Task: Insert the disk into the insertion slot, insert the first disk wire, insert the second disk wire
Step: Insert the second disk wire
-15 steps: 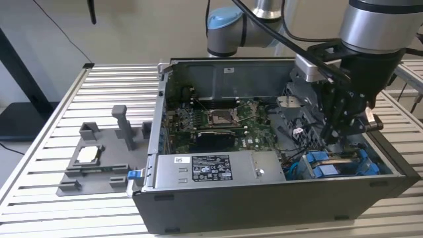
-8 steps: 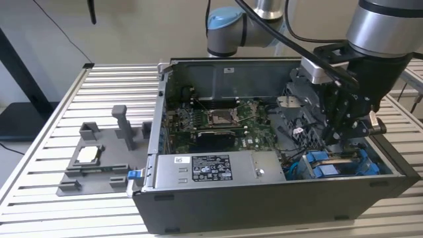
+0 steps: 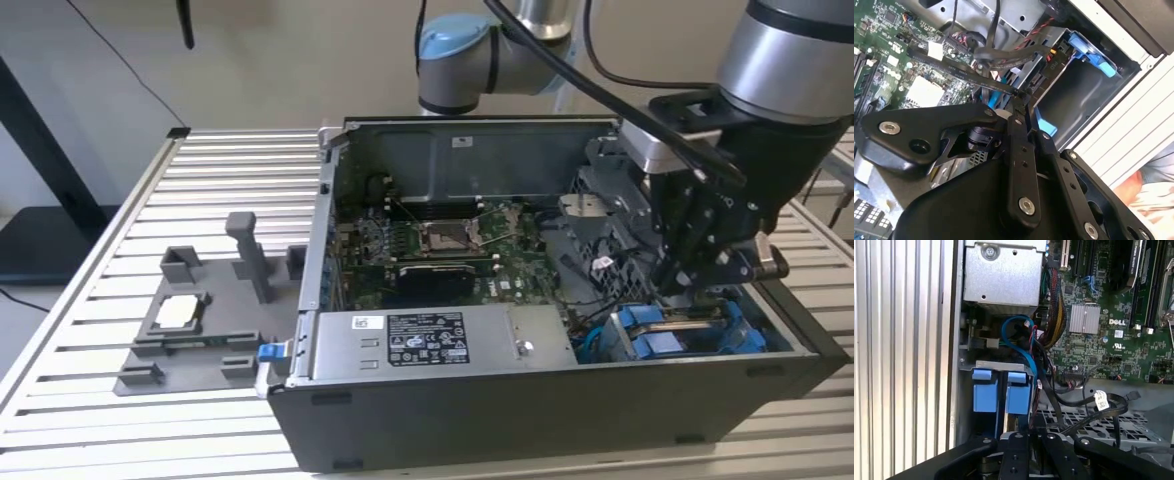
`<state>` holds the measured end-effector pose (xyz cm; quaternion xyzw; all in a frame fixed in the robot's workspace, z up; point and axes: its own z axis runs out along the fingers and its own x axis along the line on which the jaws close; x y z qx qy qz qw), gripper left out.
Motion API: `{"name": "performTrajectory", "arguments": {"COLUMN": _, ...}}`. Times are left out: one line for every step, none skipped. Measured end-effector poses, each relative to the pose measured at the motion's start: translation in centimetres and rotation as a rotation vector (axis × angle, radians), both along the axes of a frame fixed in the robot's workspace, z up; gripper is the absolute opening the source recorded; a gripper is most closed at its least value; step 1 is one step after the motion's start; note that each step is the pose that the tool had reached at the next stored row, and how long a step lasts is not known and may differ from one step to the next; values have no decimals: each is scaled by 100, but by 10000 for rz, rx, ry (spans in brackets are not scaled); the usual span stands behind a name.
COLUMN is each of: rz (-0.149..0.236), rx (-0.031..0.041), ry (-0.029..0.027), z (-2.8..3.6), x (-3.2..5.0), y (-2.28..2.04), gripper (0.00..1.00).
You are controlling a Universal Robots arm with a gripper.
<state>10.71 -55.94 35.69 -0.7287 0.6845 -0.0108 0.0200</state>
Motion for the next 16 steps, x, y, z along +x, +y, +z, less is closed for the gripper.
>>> {"name": "performTrajectory", "arguments": {"rz": -1, "rx": 21, "ry": 44, "z": -1, "x": 6, "y": -8, "gripper": 16}}
{"name": "performTrajectory", "arguments": {"rz": 0, "rx": 42, "ry": 83, "z": -1, "x": 13, "y": -17, "gripper": 16}}
{"name": "performTrajectory", "arguments": {"rz": 0, "rx": 65, "ry": 112, "z": -2, "x": 21, "y": -24, "gripper": 16}}
{"name": "performTrajectory", "arguments": {"rz": 0, "rx": 89, "ry": 136, "z": -4, "x": 28, "y": -32, "gripper": 16}}
{"name": "performTrajectory", "arguments": {"rz": 0, "rx": 114, "ry": 161, "z": -4, "x": 36, "y": -39, "gripper": 16}}
{"name": "performTrajectory", "arguments": {"rz": 0, "rx": 137, "ry": 184, "z": -5, "x": 43, "y": -46, "gripper": 16}}
{"name": "performTrajectory", "arguments": {"rz": 0, "rx": 163, "ry": 210, "z": -6, "x": 51, "y": -53, "gripper": 16}}
{"name": "performTrajectory", "arguments": {"rz": 1, "rx": 189, "ry": 234, "z": -7, "x": 59, "y": -59, "gripper": 16}}
{"name": "performTrajectory", "arguments": {"rz": 0, "rx": 213, "ry": 256, "z": -8, "x": 66, "y": -66, "gripper": 16}}
{"name": "performTrajectory", "arguments": {"rz": 1, "rx": 238, "ry": 276, "z": -9, "x": 73, "y": -72, "gripper": 16}}
{"name": "performTrajectory", "arguments": {"rz": 1, "rx": 261, "ry": 295, "z": -10, "x": 79, "y": -78, "gripper": 16}}
{"name": "performTrajectory", "arguments": {"rz": 0, "rx": 287, "ry": 311, "z": -11, "x": 85, "y": -84, "gripper": 16}}
{"name": "performTrajectory", "arguments": {"rz": 0, "rx": 311, "ry": 325, "z": -12, "x": 91, "y": -89, "gripper": 16}}
{"name": "performTrajectory", "arguments": {"rz": -1, "rx": 334, "ry": 339, "z": -13, "x": 96, "y": -94, "gripper": 16}}
{"name": "performTrajectory", "arguments": {"rz": -2, "rx": 356, "ry": 354, "z": -14, "x": 102, "y": -100, "gripper": 16}}
{"name": "performTrajectory", "arguments": {"rz": -3, "rx": 376, "ry": 369, "z": -14, "x": 106, "y": -104, "gripper": 16}}
